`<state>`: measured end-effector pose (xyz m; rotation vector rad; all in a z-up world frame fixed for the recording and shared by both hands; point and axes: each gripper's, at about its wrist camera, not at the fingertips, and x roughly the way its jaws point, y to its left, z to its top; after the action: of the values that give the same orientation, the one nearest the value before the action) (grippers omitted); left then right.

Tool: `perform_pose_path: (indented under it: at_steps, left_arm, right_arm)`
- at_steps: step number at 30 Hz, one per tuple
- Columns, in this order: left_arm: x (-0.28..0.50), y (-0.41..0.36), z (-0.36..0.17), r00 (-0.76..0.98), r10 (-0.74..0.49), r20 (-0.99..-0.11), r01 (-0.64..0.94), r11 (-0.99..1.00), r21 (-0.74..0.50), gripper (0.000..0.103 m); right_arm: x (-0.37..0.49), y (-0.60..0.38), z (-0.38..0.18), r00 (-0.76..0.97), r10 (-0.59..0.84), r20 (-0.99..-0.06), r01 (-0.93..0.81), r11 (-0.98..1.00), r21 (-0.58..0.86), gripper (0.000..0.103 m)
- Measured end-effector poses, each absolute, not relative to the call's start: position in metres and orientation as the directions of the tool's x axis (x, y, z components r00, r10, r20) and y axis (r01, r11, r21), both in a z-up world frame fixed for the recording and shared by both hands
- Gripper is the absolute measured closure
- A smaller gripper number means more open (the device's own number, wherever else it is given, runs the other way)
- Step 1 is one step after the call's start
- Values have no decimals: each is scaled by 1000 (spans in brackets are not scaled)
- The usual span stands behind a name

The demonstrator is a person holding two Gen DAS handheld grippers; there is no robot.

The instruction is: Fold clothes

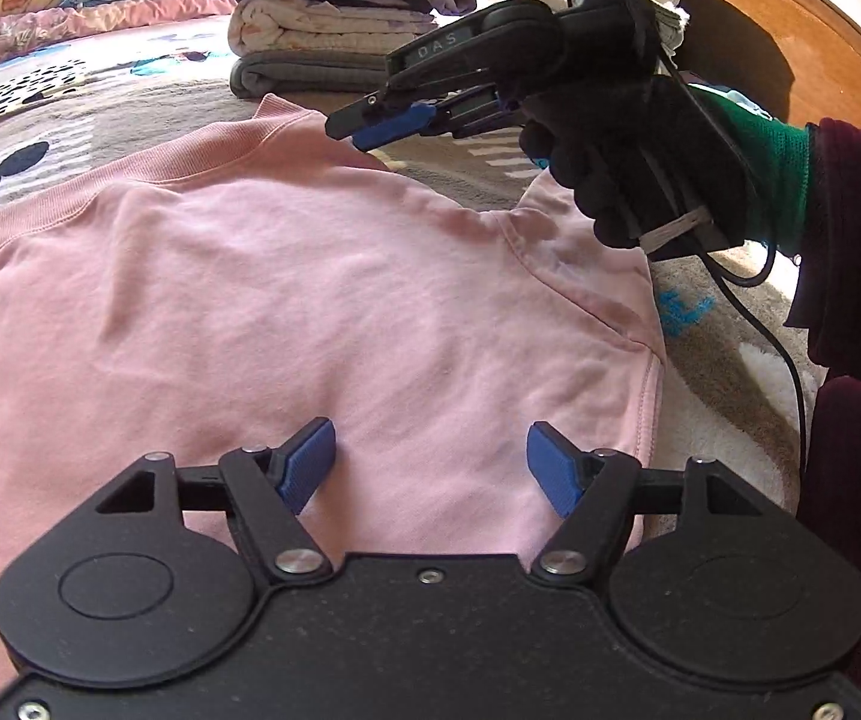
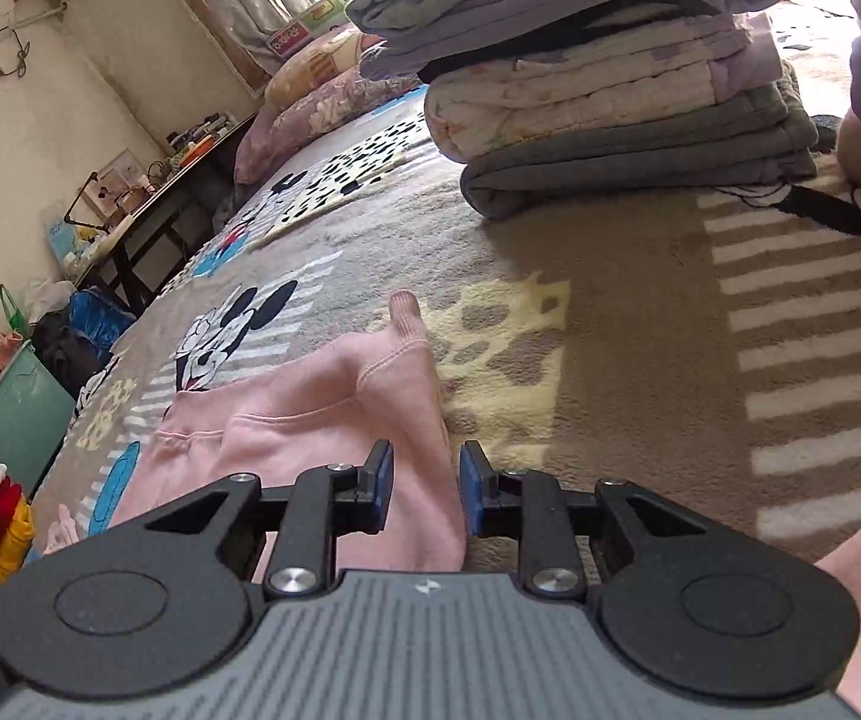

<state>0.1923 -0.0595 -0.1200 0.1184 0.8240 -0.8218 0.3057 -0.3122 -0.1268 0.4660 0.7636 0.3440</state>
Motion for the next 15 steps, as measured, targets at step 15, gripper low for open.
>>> perform_pose_path:
  at_steps: [15]
  left_arm:
    - [199,-53,-121,370,-628,-684,695,676,-244,30]
  right_arm:
    - [380,-337,-163,653,497,-571,98,692,715,89]
